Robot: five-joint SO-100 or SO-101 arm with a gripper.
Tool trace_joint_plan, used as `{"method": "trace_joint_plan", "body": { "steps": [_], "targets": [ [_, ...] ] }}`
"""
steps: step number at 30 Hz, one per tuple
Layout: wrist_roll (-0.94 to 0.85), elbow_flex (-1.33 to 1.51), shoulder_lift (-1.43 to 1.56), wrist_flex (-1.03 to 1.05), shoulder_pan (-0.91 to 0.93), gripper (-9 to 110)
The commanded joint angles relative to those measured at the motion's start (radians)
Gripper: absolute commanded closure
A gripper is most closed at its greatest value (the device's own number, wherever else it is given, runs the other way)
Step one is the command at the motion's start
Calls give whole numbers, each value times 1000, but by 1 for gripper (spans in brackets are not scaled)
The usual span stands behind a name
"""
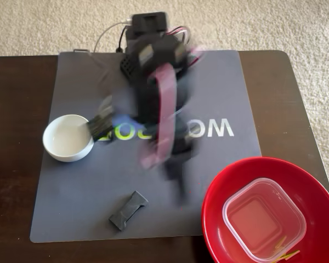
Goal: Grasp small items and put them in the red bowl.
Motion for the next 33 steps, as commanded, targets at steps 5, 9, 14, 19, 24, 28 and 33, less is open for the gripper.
{"method": "trace_joint_plan", "body": {
  "steps": [5, 9, 14, 19, 24, 28, 33],
  "targets": [
    [350, 37, -149, -3, 95, 76],
    [393, -18, -224, -6, 87, 77],
    [402, -44, -295, -6, 97, 77],
    [408, -135, -377, -5, 109, 77],
    [410, -130, -391, -2, 101, 82],
    [419, -133, -411, -2, 103, 85],
    [423, -149, -443, -3, 101, 89]
  ]
}}
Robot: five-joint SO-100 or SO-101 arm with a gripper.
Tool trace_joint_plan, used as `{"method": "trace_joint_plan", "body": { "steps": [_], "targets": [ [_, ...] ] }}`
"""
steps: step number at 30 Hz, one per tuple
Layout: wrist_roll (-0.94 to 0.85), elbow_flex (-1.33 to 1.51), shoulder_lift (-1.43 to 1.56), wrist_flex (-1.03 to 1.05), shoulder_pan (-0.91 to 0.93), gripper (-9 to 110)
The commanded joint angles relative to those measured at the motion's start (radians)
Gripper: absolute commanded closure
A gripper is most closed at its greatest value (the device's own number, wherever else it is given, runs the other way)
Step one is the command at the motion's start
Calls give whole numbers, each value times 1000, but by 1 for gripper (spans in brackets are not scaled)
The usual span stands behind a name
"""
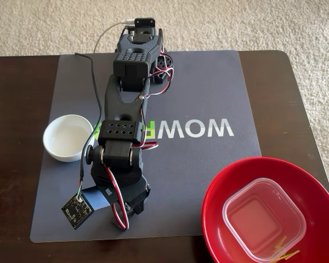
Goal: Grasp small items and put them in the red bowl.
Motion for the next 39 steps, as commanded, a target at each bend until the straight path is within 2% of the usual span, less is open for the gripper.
{"method": "trace_joint_plan", "body": {
  "steps": [1, 9, 14, 19, 24, 27, 35, 36, 37, 39],
  "targets": [
    [3, -31, 0, 8, 6, 90],
    [-5, -55, -2, 8, 8, 101],
    [-14, -58, 64, 9, 6, 101],
    [-41, -64, 261, 9, -38, 101],
    [-86, -98, 503, 8, -184, 101],
    [-115, -158, 552, 5, -311, 101],
    [-155, -534, 184, -6, -618, 101],
    [-156, -534, 144, -14, -638, 98],
    [-156, -534, 104, -14, -652, 88],
    [-173, -534, 51, -9, -657, 78]
  ]
}}
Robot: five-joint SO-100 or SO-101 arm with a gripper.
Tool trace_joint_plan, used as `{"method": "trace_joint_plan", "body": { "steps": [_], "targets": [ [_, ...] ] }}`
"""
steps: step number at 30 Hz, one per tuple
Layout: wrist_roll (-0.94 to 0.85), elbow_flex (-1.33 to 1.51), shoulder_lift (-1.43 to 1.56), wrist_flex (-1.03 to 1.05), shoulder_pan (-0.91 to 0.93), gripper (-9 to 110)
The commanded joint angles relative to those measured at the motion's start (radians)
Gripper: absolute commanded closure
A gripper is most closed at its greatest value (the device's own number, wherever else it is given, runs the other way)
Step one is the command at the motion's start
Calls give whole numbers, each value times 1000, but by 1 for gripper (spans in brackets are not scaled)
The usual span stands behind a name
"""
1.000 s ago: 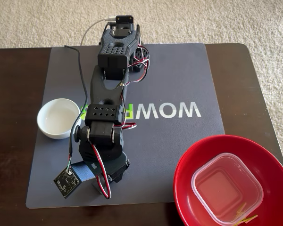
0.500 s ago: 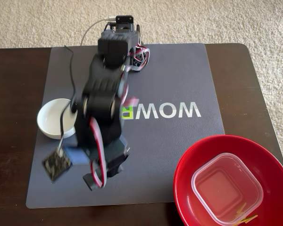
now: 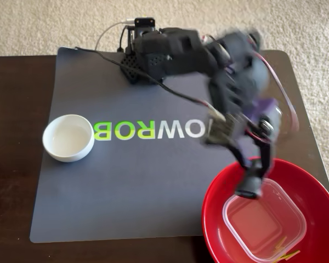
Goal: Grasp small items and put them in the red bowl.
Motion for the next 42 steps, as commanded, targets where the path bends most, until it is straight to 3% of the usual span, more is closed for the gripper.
{"method": "trace_joint_plan", "body": {
  "steps": [1, 4, 7, 14, 19, 23, 28, 32, 37, 42],
  "targets": [
    [-38, -44, -55, -14, -23, 75],
    [-98, -44, -84, -12, 12, 71],
    [-141, -44, -87, -9, 38, 57],
    [-291, 54, 164, 3, 133, 58],
    [-420, 684, 658, 3, 322, 60],
    [-423, 1220, 956, 0, 538, 61],
    [-225, 1799, 1233, -118, 752, 68],
    [2, 2105, 1391, -245, 864, 70],
    [207, 2158, 1338, -342, 916, 70],
    [528, 2135, 1298, -357, 1011, 70]
  ]
}}
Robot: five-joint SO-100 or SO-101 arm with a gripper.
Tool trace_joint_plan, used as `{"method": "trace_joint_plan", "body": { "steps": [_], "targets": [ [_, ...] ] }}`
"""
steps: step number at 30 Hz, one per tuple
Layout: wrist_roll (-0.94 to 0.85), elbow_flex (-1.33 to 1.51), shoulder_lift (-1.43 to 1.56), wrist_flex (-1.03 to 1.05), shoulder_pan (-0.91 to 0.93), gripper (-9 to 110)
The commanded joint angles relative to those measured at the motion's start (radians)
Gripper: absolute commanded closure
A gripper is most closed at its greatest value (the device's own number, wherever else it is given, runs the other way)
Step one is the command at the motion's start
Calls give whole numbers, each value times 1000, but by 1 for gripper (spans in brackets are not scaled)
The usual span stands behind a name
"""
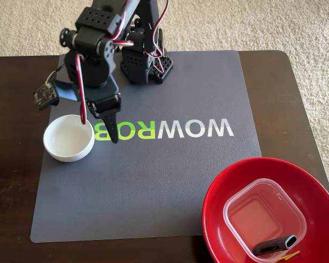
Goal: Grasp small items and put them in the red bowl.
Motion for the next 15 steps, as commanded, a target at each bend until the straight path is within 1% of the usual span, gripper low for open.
{"method": "trace_joint_plan", "body": {
  "steps": [1, 4, 7, 15],
  "targets": [
    [218, -43, -35, -9, 67, 70],
    [319, -158, -97, 40, 107, 70],
    [382, -222, -132, 54, 144, 70],
    [479, -388, -422, 31, 209, 70]
  ]
}}
